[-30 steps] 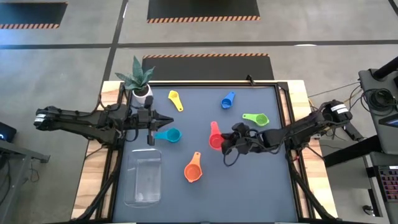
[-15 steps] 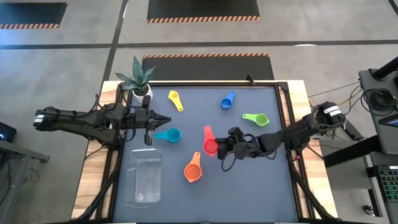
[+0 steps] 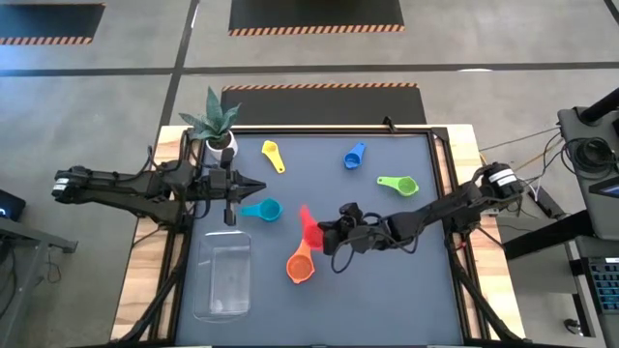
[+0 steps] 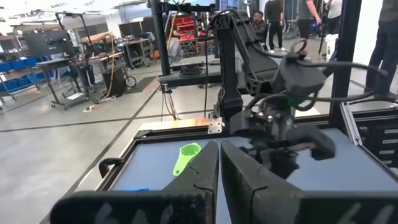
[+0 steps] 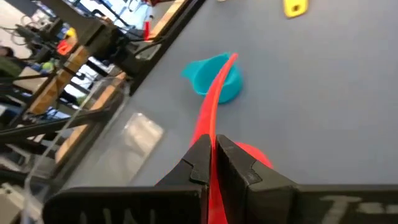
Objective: Nest measuring cups in basket
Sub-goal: Stack the red measuring cup on top of the orange cup
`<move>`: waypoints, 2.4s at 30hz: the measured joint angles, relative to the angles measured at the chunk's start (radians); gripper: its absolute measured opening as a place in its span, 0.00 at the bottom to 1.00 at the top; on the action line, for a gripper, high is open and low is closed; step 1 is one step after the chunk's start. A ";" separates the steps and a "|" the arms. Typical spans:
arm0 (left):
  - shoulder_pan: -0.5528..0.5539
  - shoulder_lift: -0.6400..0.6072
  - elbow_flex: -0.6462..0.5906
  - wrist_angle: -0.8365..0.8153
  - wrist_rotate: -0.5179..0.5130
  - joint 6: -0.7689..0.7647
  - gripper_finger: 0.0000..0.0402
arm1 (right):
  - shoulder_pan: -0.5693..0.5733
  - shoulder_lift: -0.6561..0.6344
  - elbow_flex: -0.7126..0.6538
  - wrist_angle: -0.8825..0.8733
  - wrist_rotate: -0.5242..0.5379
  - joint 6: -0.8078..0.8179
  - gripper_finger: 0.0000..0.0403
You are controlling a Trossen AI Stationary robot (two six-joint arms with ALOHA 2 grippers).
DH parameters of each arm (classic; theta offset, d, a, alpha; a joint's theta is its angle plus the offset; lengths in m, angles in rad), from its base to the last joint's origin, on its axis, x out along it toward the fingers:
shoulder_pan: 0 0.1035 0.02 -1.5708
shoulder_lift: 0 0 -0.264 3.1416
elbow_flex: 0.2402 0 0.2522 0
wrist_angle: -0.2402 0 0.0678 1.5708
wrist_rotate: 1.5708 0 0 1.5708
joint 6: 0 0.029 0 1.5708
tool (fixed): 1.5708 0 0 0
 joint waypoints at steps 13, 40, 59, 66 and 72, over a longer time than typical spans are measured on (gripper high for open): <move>-0.035 -0.006 0.000 0.001 0.001 -0.007 0.00 | 0.011 0.118 0.200 -0.125 -0.066 -0.075 0.02; -0.044 -0.008 0.000 0.009 0.001 -0.007 0.00 | -0.090 0.101 0.162 -0.612 -0.301 0.123 0.56; -0.044 -0.006 0.000 0.009 0.001 -0.007 0.00 | -0.090 0.162 0.181 -0.609 -0.300 0.109 0.11; -0.044 -0.006 0.000 0.009 0.000 -0.007 0.00 | -0.090 0.160 0.197 -0.613 -0.300 0.095 0.03; -0.044 -0.006 0.000 0.009 0.000 -0.007 0.00 | -0.102 0.115 0.197 -0.652 -0.300 0.089 0.02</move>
